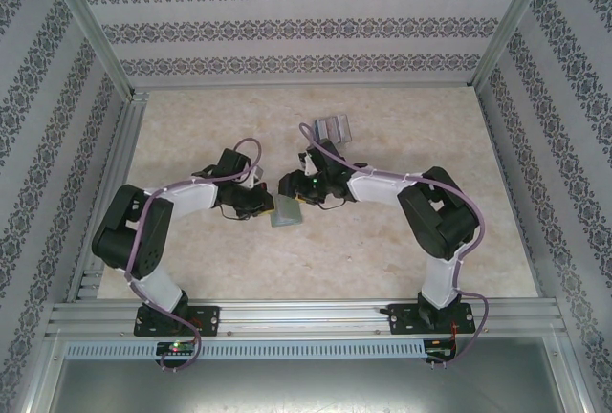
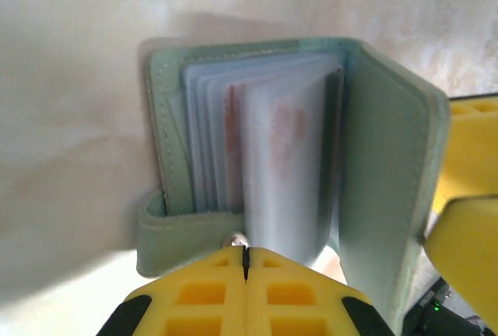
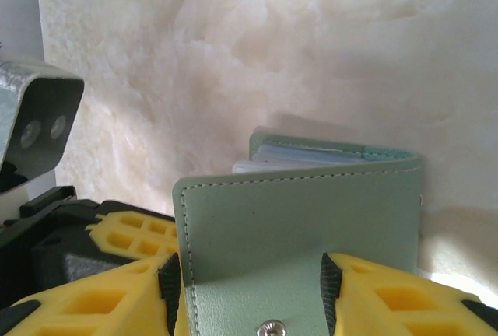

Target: Put the credit cards into the card holder

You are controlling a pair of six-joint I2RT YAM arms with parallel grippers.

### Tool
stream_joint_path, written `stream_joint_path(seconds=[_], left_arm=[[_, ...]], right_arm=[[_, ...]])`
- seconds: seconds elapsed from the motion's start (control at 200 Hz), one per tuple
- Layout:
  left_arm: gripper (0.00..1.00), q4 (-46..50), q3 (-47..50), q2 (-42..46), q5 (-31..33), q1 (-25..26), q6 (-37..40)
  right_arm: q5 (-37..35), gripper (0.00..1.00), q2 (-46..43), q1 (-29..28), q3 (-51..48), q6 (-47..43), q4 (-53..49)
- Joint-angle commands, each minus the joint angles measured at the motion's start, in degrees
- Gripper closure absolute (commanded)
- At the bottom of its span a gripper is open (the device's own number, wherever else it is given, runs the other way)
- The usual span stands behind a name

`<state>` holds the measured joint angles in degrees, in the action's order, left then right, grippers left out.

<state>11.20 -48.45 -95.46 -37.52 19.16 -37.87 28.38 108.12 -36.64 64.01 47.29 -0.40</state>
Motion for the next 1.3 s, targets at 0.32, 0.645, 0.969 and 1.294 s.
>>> stream_joint_path(seconds=[0.32, 0.645, 0.969, 1.294], left_arm=[[1.00, -3.3, 8.4, 8.9, -9.0, -4.3, -5.1], [0.76, 7.1, -5.7, 11.1, -1.8, -9.1, 1.9], [0.76, 7.3, -21.6, -2.7, -6.8, -6.4, 4.1], [0.80, 13.1, -30.3, -15.9, -8.7, -2.5, 8.0]], right_arm=[[-3.1, 0.48, 10.8, -3.0, 17.6, -16.0, -26.7], [-4.1, 0.47, -1.1, -1.3, 15.9, -16.9, -26.5], [-5.5, 0.61, -14.2, 0.2, 0.5, -13.0, -23.6], [-4.7, 0.74, -9.1, -8.8, -8.3, -5.2, -8.0]])
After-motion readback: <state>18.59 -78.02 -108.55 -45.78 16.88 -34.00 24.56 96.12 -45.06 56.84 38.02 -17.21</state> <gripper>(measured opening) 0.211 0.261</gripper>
